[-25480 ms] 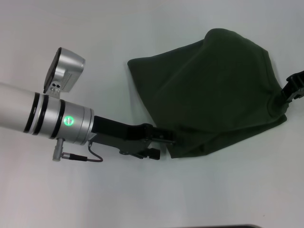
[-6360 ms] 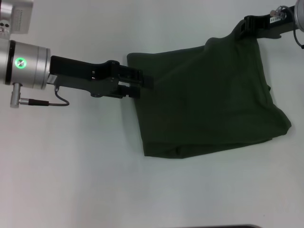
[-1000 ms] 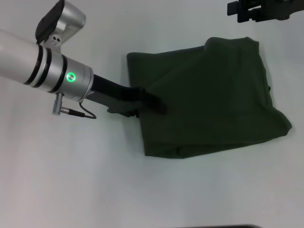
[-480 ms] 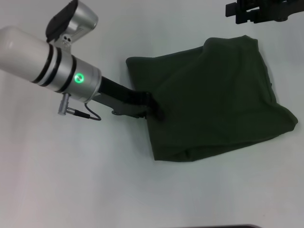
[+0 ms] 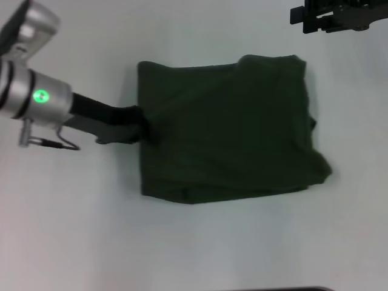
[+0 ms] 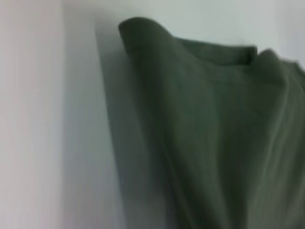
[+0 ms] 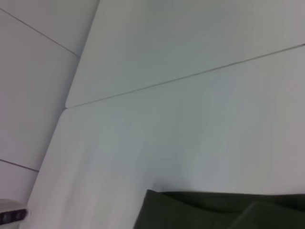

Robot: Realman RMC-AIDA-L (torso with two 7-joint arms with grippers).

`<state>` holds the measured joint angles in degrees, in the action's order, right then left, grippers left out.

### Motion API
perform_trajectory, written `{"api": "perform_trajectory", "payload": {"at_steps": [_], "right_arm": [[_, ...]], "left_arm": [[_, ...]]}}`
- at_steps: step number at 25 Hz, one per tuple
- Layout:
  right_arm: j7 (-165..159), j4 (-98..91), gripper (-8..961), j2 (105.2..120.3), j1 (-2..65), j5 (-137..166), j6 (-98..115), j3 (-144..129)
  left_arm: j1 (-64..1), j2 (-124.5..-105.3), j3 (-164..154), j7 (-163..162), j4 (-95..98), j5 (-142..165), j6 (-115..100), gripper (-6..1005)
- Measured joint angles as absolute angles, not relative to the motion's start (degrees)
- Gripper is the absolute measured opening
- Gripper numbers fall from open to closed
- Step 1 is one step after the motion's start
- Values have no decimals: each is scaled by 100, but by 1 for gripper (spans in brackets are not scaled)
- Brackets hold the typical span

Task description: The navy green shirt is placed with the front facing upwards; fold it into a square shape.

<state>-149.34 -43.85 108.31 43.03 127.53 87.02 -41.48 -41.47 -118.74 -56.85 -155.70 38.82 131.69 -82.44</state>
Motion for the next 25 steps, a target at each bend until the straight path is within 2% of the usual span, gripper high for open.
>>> {"api": "perform_trajectory", "payload": {"at_steps": [8, 18, 25], "right_arm": [[-14960, -4377, 486, 10812, 4340, 12753, 8670, -4148], [-14965, -4377, 485, 10810, 4358, 12753, 8666, -4148], [-14975, -4377, 486, 10795, 4370, 12752, 8699, -4146]], "left_arm": [[-3714, -11680, -5333, -15590, 4126, 13197, -8498, 81], [-3549, -11572, -4726, -15145, 4026, 13140, -8600, 90], [-3386, -11448, -4367, -15215, 4151, 13188, -8599, 220]]}}
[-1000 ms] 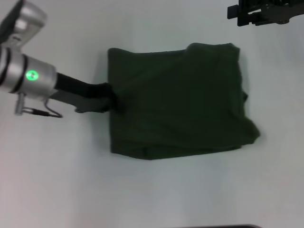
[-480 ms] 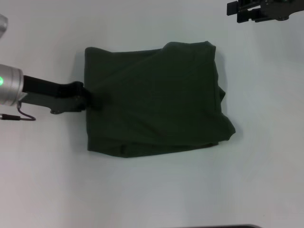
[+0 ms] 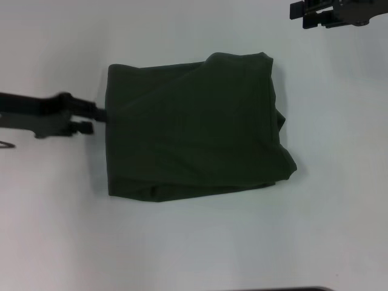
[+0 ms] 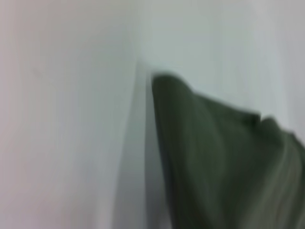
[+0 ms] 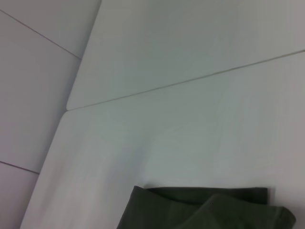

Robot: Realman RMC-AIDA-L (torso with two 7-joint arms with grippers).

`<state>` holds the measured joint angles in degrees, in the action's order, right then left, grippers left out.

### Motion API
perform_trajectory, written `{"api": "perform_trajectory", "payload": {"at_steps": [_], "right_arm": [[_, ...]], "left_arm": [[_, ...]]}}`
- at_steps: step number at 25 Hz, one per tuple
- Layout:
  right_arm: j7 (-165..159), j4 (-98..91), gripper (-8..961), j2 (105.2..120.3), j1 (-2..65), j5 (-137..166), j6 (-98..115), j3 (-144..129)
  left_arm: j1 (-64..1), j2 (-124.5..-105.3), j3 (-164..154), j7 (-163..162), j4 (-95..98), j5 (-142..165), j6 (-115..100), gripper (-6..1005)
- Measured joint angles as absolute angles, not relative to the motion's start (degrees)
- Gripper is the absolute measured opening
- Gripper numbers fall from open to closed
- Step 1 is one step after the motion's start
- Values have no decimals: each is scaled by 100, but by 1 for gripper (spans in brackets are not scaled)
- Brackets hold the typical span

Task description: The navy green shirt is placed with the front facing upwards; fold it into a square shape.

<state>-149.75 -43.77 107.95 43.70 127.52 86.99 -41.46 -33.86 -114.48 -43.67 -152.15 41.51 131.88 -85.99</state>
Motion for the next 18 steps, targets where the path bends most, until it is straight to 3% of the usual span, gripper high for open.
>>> {"api": "perform_trajectory", "payload": {"at_steps": [4, 7, 12, 15, 18], "right_arm": [[-15007, -4380, 486, 10793, 4404, 12747, 8711, -4141], [-15009, -4382, 486, 10793, 4434, 12744, 8762, -4144], [-15016, -4386, 485, 10793, 4461, 12743, 8824, -4172], [-15029, -4387, 485, 10808, 4486, 12743, 8917, -4179], [-15029, -4387, 485, 10928, 4530, 12757, 8983, -4232]], "left_arm": [[-3308, -11505, -3908, -15213, 4616, 13135, -8821, 294], [-3358, -11702, -3768, -15182, 5075, 13115, -9038, 510], [-3768, -11857, -3801, -14901, 4735, 12510, -9494, 745], [-4115, -11948, -3839, -14713, 4243, 12380, -9570, 755], [-4354, -12069, -3994, -14634, 3953, 12384, -9457, 761]]}}
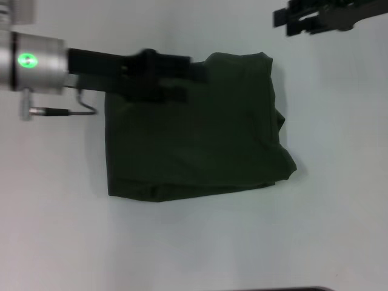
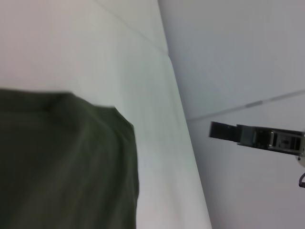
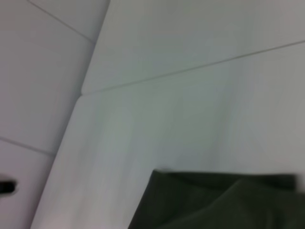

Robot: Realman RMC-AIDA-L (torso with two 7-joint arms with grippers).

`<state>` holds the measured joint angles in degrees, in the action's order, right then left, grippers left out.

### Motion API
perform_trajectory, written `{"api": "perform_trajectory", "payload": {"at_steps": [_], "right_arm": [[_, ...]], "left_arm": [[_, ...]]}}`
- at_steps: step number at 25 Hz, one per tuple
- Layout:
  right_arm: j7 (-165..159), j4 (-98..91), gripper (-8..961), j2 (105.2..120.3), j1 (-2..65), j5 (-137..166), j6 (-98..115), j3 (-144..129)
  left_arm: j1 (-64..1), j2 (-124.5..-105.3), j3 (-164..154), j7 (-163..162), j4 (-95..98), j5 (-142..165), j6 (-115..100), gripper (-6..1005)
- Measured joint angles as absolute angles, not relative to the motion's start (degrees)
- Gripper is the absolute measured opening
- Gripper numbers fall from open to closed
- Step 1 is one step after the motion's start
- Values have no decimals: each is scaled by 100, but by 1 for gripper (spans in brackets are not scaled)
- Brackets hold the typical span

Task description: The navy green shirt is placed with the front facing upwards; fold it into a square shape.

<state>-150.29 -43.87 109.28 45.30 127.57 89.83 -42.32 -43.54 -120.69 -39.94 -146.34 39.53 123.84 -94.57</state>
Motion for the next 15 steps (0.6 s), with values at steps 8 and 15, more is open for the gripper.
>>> {"api": "perform_trajectory", "payload": {"at_steps": [8, 15], "right_arm": [[-15024, -4232, 485, 11316, 4677, 12778, 8631, -4572], [-14999, -4039, 486, 11625, 4741, 12786, 8131, -4628]], "left_arm": [[-4411, -12166, -4769, -14928, 3697, 12460, -8270, 761], [-4164, -12132, -4807, -15081, 3697, 12463, -7834, 761]]}}
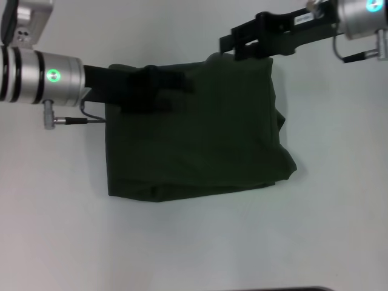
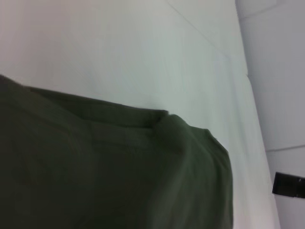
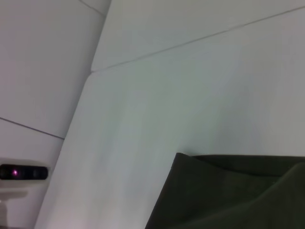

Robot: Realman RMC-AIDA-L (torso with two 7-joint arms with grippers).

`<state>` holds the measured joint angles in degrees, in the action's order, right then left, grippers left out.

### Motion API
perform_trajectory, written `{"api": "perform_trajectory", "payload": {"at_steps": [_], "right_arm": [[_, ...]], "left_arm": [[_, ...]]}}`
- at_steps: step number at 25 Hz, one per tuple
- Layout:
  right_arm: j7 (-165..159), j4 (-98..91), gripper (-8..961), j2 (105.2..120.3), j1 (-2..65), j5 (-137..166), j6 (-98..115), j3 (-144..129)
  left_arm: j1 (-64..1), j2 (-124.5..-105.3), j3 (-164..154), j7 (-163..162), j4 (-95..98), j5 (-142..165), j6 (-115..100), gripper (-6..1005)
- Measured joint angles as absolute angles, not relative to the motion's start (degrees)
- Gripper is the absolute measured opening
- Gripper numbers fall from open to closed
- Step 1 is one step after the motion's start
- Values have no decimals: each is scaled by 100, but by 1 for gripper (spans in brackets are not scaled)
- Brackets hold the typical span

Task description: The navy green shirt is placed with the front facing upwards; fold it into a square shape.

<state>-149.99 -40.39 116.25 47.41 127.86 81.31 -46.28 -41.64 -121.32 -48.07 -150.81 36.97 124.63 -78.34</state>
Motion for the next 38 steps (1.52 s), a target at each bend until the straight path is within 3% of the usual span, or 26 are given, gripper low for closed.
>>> {"api": "perform_trajectory", "payload": {"at_steps": [7, 25, 38], "right_arm": [[-14999, -3554, 486, 11725, 5234, 12790, 7966, -5178], [-15367, -3036, 485, 11685, 5405, 13349, 6900, -5763], [-15681, -3315, 486, 11276, 5203, 13633, 6746, -5685]], "left_arm": [[-3900, -11901, -4442, -15191, 3899, 12419, -8083, 761], [-3565, -11834, -3769, -15195, 4482, 12410, -8642, 762], [-3600, -11834, -3785, -15181, 4483, 12409, -8614, 762]]}}
